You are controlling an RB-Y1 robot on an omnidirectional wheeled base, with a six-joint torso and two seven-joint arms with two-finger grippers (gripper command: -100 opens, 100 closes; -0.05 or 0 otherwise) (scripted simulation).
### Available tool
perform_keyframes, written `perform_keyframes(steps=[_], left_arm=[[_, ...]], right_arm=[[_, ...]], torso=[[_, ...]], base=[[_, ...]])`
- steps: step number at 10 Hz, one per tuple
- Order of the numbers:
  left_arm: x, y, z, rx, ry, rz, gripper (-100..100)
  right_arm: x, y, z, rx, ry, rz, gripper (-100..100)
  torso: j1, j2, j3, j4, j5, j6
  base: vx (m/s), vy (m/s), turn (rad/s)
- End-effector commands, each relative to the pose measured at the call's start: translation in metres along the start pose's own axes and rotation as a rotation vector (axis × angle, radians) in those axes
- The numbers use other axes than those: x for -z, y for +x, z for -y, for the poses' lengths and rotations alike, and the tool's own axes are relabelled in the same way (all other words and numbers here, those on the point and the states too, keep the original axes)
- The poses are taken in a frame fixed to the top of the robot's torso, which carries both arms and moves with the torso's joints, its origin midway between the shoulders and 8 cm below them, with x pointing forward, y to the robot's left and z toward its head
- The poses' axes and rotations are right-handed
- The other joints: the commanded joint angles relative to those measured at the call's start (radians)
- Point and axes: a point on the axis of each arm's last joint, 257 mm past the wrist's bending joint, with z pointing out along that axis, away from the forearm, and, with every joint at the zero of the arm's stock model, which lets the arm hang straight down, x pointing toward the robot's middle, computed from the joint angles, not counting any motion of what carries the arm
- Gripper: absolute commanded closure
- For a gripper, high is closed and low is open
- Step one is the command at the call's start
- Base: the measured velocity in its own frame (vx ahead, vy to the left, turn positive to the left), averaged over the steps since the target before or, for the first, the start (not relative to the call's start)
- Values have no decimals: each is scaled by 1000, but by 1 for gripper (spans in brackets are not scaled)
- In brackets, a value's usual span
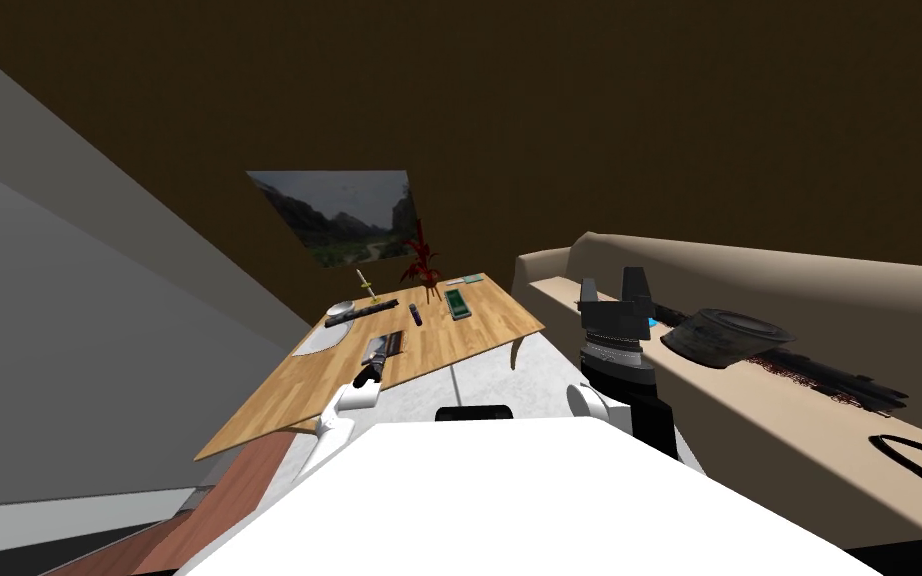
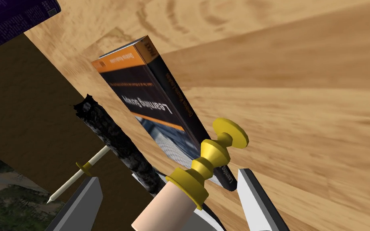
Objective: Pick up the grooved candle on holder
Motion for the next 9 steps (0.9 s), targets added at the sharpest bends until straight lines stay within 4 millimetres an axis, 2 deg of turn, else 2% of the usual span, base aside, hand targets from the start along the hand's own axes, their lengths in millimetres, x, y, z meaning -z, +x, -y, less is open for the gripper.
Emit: perform_keyframes(steps=[1,2,3,4,7,8,9], left_arm=[[-4,-12,-14,-12,-49,13,-100],[-4,-8,-9,-7,-28,8,-100],[-4,-9,-11,-8,-33,9,0],[-7,-7,-15,-9,-31,8,-100],[-8,-5,-20,-10,-32,6,-100],[-8,-5,-20,-10,-30,6,100],[-8,-5,-21,-10,-34,6,100]], right_arm=[[0,0,0,0,0,0,0],[0,0,0,0,0,0,0],[0,0,0,0,0,0,0],[0,0,0,0,0,0,0],[0,0,0,0,0,0,0],[0,0,0,0,0,0,0],[0,0,0,0,0,0,0]], torso=[[0,0,0,0,0,0],[1,0,0,0,0,0],[1,1,0,0,0,0],[2,1,1,0,0,0],[4,-4,-2,-1,1,0],[3,-1,-1,0,1,0],[2,0,1,1,0,1]], base=[[29,-23,4],[15,-7,3],[0,0,0],[37,16,13],[69,25,9],[5,3,6],[0,0,0]])
